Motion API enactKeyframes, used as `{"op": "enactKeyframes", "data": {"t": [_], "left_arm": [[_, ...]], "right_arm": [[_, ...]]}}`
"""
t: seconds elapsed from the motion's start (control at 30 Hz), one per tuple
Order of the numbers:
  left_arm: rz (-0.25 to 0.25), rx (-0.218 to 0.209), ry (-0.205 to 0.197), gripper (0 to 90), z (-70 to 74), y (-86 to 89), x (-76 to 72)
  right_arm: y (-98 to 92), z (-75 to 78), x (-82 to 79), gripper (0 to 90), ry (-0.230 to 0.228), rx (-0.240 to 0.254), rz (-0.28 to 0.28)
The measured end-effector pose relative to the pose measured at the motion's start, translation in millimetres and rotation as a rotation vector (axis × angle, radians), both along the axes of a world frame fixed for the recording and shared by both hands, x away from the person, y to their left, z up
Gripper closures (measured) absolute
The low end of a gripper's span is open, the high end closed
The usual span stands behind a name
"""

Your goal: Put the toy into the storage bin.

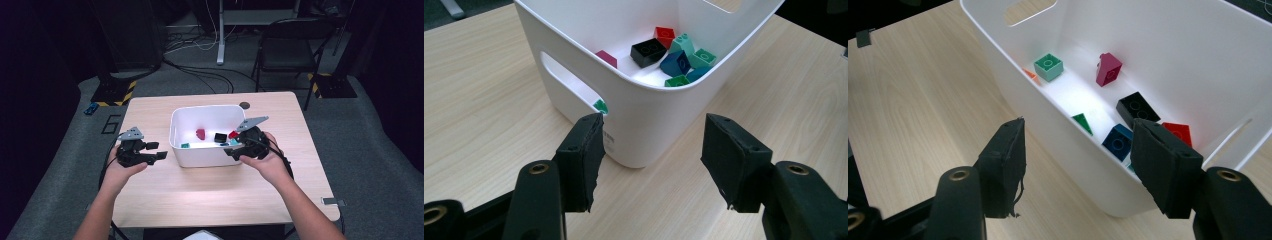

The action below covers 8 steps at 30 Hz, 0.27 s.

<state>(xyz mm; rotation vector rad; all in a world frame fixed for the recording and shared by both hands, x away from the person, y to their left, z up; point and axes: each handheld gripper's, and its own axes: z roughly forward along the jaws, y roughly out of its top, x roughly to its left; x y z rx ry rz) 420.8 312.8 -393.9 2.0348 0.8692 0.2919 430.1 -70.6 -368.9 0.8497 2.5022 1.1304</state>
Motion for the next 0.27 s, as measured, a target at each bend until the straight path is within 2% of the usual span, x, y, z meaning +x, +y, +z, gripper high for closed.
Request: {"op": "enactKeyframes", "data": {"t": [0.2,0.27], "left_arm": [[0.014,-0.001,-0.003,40.7,-1.4,3.5,1.2],[0.018,0.003,0.0,40.3,-1.8,4.5,1.8]], "right_arm": [[-5.4,-17.4,-15.1,38.0,0.022,0.038,0.015],[-10.5,-27.0,-19.7,37.8,0.029,0.053,-0.002]]}}
